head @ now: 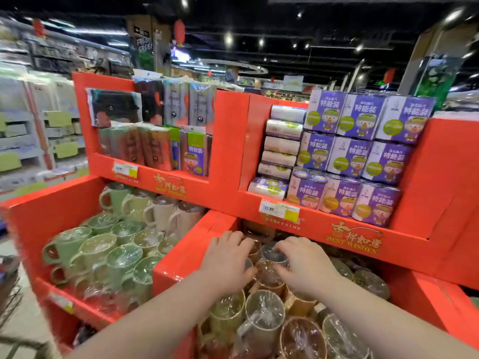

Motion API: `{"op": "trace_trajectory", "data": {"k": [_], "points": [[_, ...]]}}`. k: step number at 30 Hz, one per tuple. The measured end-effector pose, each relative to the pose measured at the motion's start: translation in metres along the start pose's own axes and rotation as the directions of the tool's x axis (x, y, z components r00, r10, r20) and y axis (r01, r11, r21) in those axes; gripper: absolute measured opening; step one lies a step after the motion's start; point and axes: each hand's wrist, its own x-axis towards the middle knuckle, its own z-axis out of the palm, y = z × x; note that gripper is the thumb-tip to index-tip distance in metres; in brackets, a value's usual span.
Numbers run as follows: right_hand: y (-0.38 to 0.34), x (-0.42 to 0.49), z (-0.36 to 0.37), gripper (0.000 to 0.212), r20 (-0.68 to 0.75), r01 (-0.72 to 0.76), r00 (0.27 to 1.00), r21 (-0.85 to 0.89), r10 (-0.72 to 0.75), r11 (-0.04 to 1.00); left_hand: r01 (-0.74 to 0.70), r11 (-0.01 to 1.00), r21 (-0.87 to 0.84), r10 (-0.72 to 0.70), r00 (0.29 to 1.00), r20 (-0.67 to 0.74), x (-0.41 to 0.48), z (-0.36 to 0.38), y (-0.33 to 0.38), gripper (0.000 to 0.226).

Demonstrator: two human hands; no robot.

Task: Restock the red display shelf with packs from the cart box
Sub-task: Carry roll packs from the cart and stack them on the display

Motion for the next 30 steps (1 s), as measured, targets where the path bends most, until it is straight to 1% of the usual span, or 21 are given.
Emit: {"op": "trace_trajectory", "data": {"k": [5, 9, 12, 15, 18, 21, 24, 27, 30], "points": [[-0.034, -0.041, 0.031, 0.038, 0.077, 0.162, 0.984, 0.021, -0.164, 0.987, 0.149, 0.989, 0.02, -0.15, 0.989, 0.014, -0.074, -0.004, 0.004, 0.058], [-0.081, -0.059, 0.045, 0.045, 0.126, 0.299, 0.945, 0.034, -0.301, 0.954, 0.301, 0.952, 0.046, -0.302, 0.953, 0.016, -0.134, -0.004, -0.019, 0.059], [-0.125, -0.063, 0.047, 0.041, 0.114, 0.387, 0.912, 0.074, -0.393, 0.919, 0.419, 0.905, 0.075, -0.424, 0.904, 0.05, -0.185, -0.002, -0.041, 0.057], [-0.173, -0.061, 0.041, 0.04, 0.068, 0.476, 0.873, 0.094, -0.482, 0.875, 0.528, 0.843, 0.104, -0.537, 0.837, 0.107, -0.239, 0.005, -0.063, 0.06], [-0.227, -0.056, 0.029, 0.039, 0.043, 0.546, 0.832, 0.119, -0.553, 0.829, 0.607, 0.782, 0.141, -0.623, 0.77, 0.14, -0.289, 0.007, -0.084, 0.056], [-0.284, -0.05, 0.018, 0.042, 0.014, 0.606, 0.79, 0.136, -0.613, 0.784, 0.663, 0.736, 0.136, -0.676, 0.712, 0.189, -0.335, 0.008, -0.109, 0.057], [-0.344, -0.046, 0.008, 0.043, -0.008, 0.625, 0.774, 0.172, -0.634, 0.761, 0.706, 0.697, 0.126, -0.714, 0.668, 0.207, -0.382, 0.009, -0.139, 0.055], [-0.404, -0.041, 0.002, 0.044, -0.032, 0.643, 0.758, 0.204, -0.652, 0.738, 0.727, 0.675, 0.13, -0.733, 0.639, 0.232, -0.424, 0.002, -0.174, 0.057], [-0.458, -0.036, 0.006, 0.044, -0.043, 0.65, 0.751, 0.222, -0.658, 0.727, 0.739, 0.664, 0.117, -0.742, 0.63, 0.229, -0.461, -0.006, -0.211, 0.054]]}}
